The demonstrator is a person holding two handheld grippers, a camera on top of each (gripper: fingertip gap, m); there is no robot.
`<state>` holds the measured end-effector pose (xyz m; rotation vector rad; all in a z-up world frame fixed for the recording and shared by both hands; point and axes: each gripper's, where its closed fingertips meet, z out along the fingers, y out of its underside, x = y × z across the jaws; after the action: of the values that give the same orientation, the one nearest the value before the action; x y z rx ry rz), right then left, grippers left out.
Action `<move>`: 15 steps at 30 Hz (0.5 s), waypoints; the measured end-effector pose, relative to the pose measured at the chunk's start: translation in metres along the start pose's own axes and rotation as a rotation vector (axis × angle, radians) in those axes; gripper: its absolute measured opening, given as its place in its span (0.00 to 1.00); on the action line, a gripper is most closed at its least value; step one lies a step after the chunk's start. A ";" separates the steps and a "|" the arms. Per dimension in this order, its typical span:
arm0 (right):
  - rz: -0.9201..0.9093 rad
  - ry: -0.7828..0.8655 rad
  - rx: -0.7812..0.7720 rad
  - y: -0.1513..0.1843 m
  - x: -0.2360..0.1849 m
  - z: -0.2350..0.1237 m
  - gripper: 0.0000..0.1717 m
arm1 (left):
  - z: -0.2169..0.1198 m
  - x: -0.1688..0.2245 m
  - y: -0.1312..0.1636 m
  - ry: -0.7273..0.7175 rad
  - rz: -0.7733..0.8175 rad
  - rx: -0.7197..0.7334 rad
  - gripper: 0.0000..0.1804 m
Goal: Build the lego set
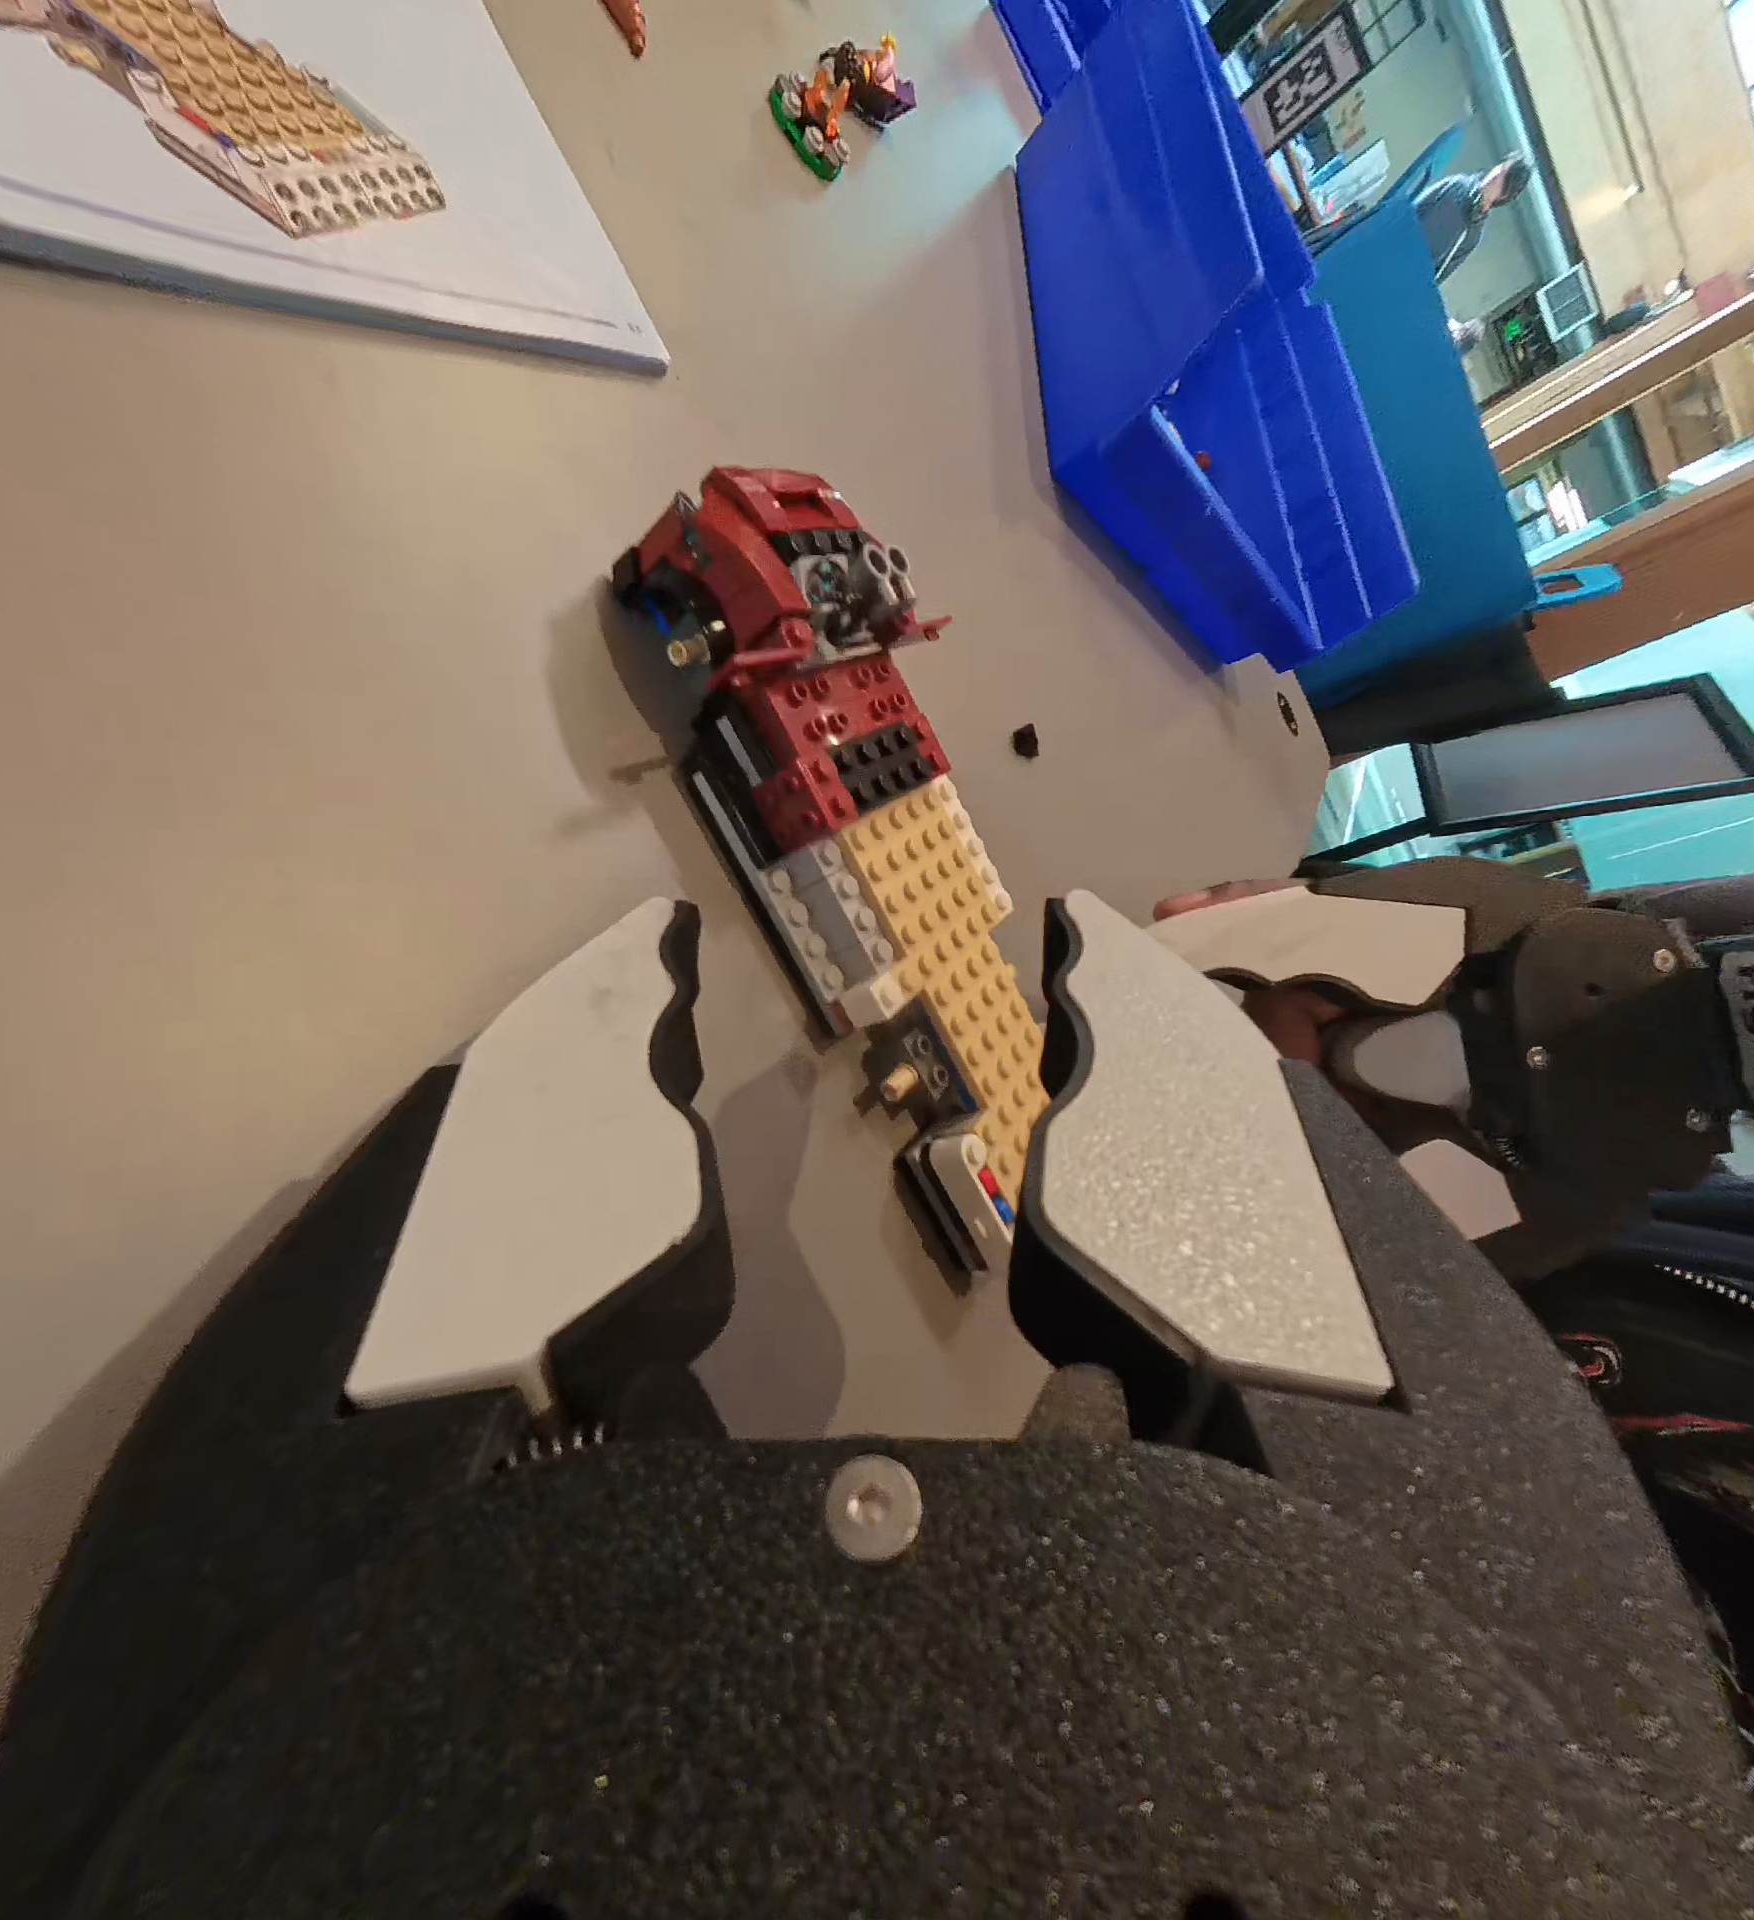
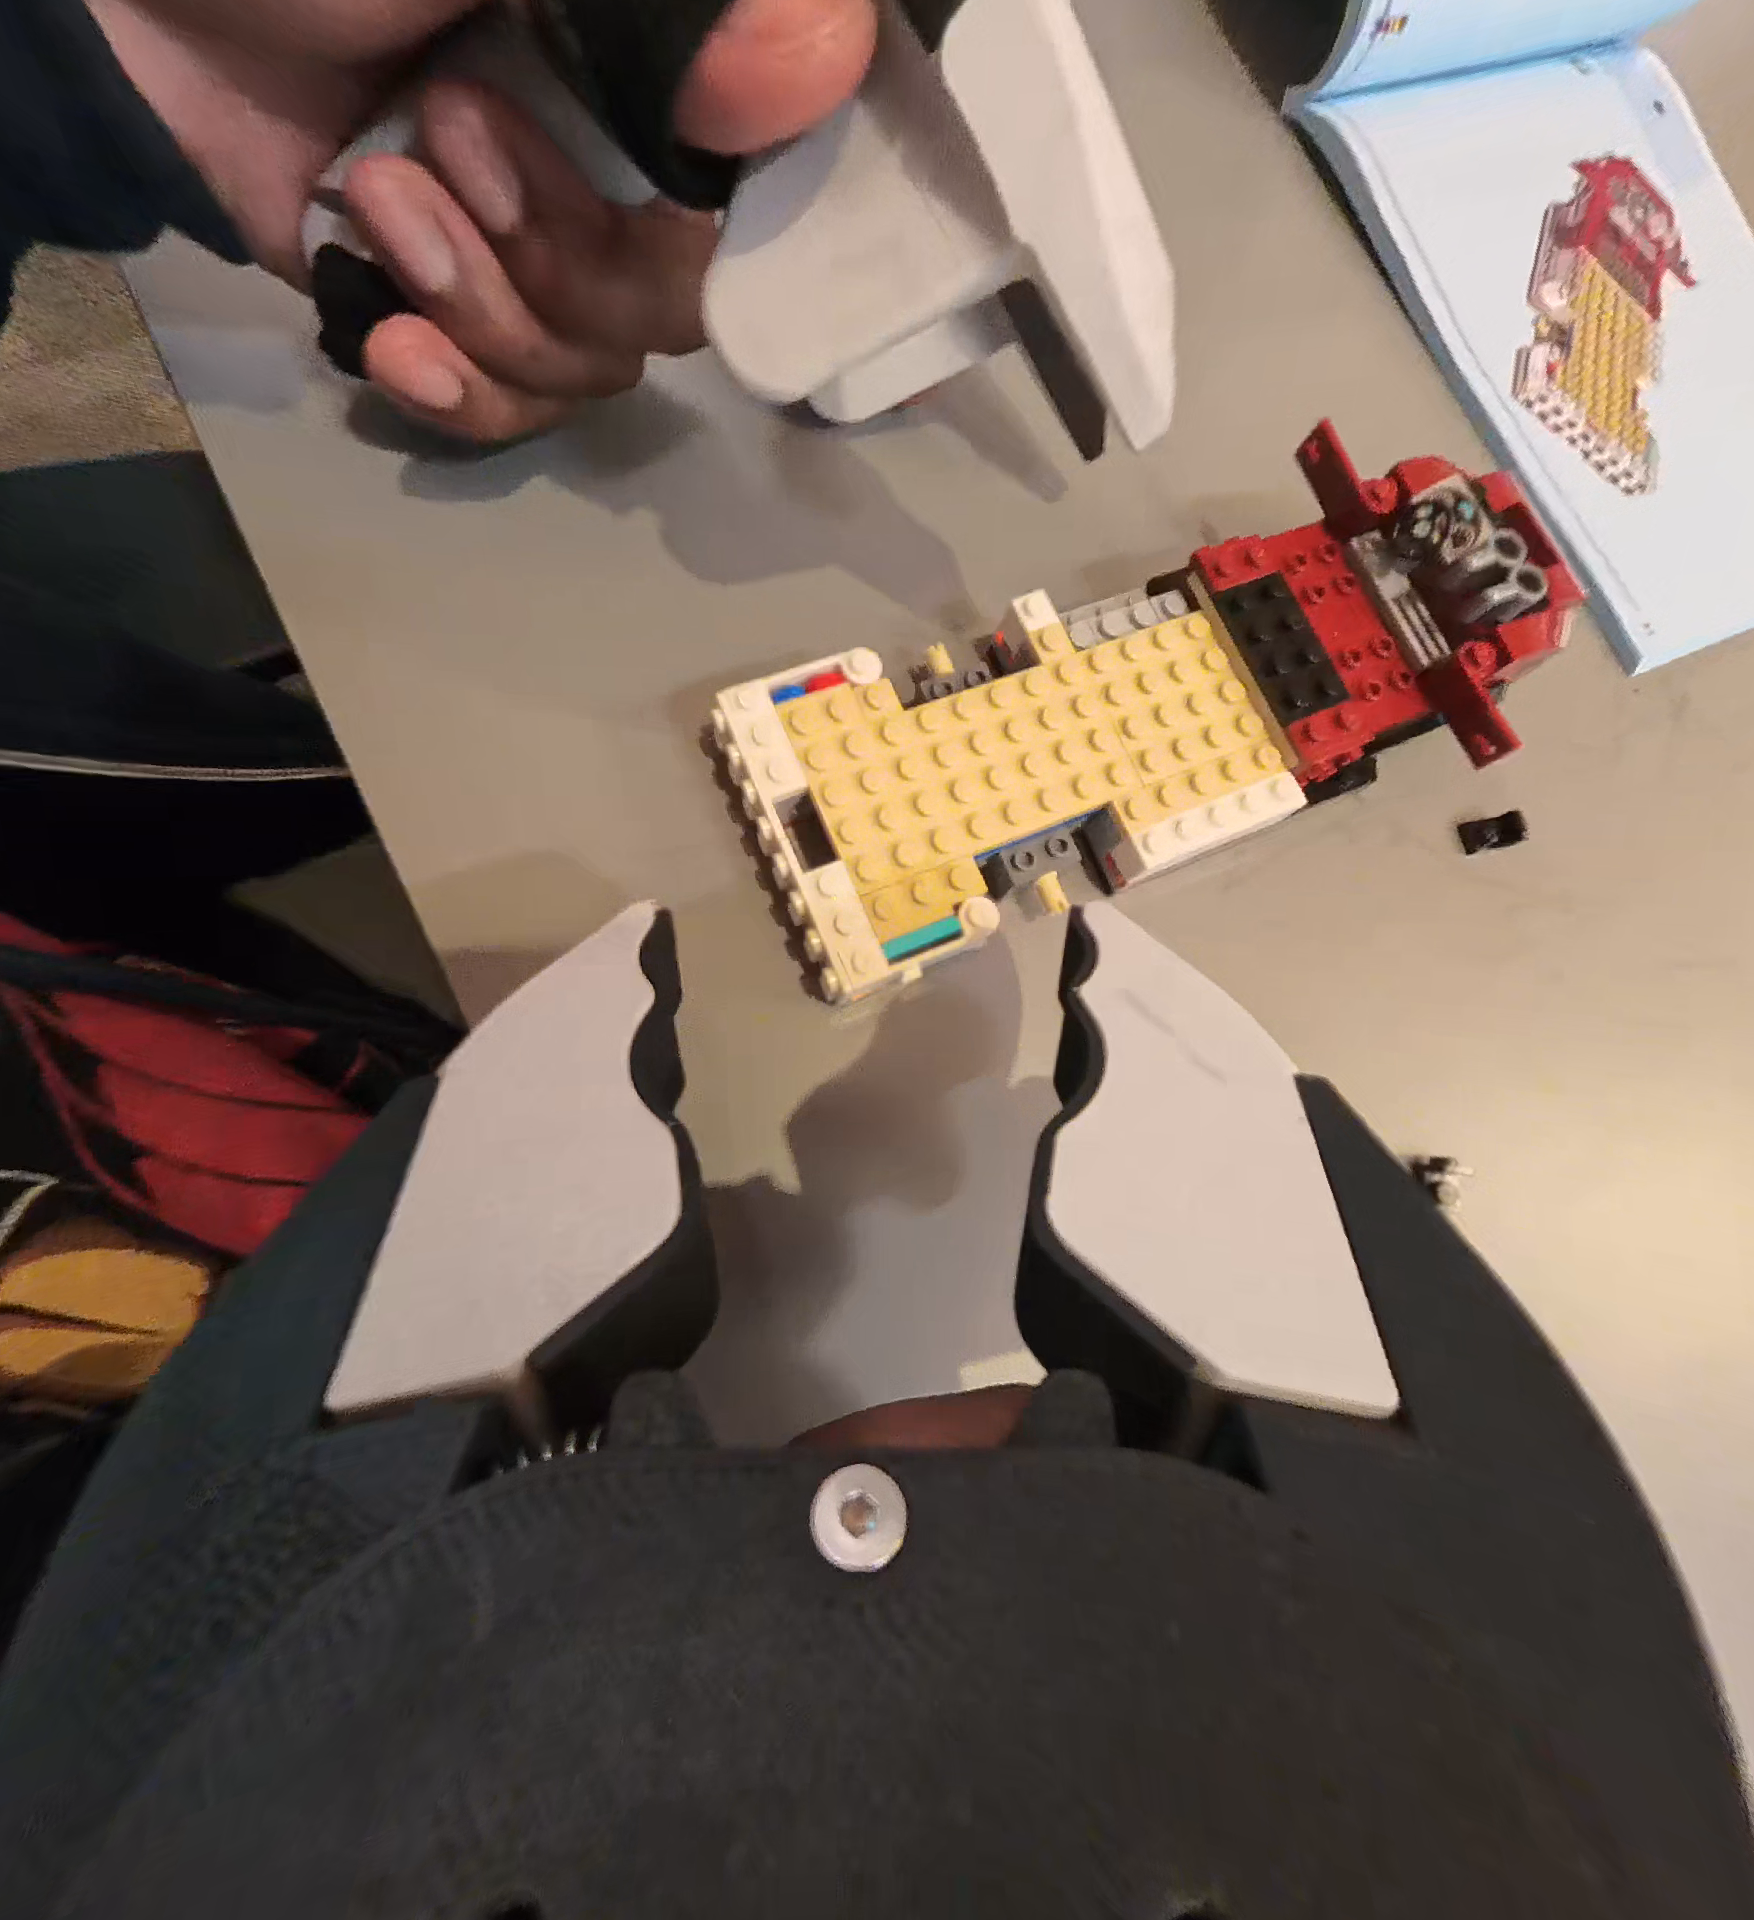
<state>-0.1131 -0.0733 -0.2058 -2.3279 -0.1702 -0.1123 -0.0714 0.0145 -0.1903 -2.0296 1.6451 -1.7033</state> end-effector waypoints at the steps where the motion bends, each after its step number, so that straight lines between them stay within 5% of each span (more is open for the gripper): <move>1: -0.015 0.023 -0.005 0.000 0.001 0.002 0.41 | -0.001 0.002 0.005 0.010 -0.009 0.005 0.35; 9: -0.119 0.058 -0.053 0.003 0.002 0.015 0.23 | -0.035 0.028 0.045 0.063 -0.097 0.100 0.35; 15: -0.244 -0.022 -0.080 0.016 -0.019 -0.002 0.23 | -0.057 0.053 0.076 0.126 -0.175 0.148 0.35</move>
<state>-0.1296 -0.0877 -0.2180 -2.3801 -0.4678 -0.2184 -0.1718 -0.0244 -0.1755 -2.0892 1.3586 -1.9824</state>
